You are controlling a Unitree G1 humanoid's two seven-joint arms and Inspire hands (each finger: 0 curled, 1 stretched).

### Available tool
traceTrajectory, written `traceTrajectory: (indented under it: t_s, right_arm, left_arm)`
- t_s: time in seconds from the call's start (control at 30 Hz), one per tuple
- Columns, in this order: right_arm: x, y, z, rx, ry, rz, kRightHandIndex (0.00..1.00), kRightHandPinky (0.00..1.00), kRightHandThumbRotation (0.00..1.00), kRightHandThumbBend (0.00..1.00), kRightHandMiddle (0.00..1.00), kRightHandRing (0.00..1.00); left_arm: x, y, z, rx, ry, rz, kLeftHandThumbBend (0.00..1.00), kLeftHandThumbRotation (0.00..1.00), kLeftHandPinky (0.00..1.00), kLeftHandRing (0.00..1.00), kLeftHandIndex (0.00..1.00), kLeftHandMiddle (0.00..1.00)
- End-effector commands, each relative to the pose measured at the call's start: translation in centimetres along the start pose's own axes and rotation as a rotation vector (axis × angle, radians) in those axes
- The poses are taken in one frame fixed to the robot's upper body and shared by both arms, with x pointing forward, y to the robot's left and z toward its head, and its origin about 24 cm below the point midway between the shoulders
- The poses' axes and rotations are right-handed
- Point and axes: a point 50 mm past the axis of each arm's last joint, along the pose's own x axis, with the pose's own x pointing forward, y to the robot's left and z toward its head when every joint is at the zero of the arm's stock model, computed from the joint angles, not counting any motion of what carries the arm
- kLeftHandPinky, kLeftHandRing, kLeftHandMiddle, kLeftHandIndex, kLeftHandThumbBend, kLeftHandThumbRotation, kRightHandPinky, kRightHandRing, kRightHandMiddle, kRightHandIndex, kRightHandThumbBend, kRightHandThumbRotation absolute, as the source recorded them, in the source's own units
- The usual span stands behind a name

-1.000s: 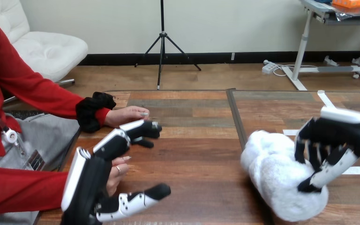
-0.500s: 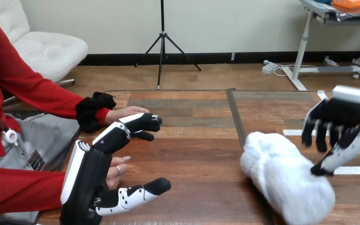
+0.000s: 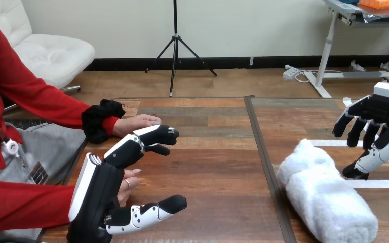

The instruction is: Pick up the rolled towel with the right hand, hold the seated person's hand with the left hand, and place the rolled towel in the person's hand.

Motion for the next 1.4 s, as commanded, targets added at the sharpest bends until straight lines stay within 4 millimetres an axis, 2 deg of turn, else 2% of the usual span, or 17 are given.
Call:
traceTrajectory:
  t_s: [0.0, 0.7, 0.8, 1.1, 1.13, 1.37]
  right_arm:
    - [-0.3, -2.4, 0.6, -0.051, 0.005, -0.089, 0.72, 0.51, 0.21, 0.84, 0.64, 0.59]
    - [1.0, -2.4, -0.6, -0.079, 0.020, -0.148, 0.72, 0.52, 0.23, 0.86, 0.64, 0.58]
    - [1.0, -2.3, -0.4, -0.087, 0.025, -0.156, 0.72, 0.52, 0.25, 0.86, 0.64, 0.58]
    - [0.8, -2.0, 0.4, -0.111, 0.090, -0.169, 0.76, 0.52, 0.42, 0.88, 0.66, 0.60]
    - [0.8, -2.0, 0.5, -0.112, 0.096, -0.169, 0.78, 0.52, 0.47, 0.90, 0.68, 0.61]
    - [1.2, -1.6, 0.8, -0.090, 0.139, -0.167, 0.83, 0.55, 0.58, 0.96, 0.74, 0.67]
  left_arm:
    - [1.7, 0.3, 0.1, -0.003, -0.068, 0.004, 0.82, 0.44, 0.61, 0.70, 0.73, 0.73]
    - [1.3, 0.2, 0.2, -0.003, -0.075, 0.011, 0.80, 0.44, 0.61, 0.70, 0.74, 0.73]
    - [1.3, 0.2, 0.2, -0.004, -0.076, 0.012, 0.80, 0.44, 0.61, 0.70, 0.74, 0.73]
    - [1.1, 0.1, 0.3, -0.004, -0.076, 0.010, 0.80, 0.45, 0.61, 0.69, 0.73, 0.73]
    - [1.1, 0.1, 0.3, -0.005, -0.076, 0.009, 0.80, 0.45, 0.61, 0.70, 0.74, 0.73]
    - [1.2, 0.0, 0.3, -0.012, -0.079, 0.009, 0.79, 0.44, 0.61, 0.70, 0.74, 0.73]
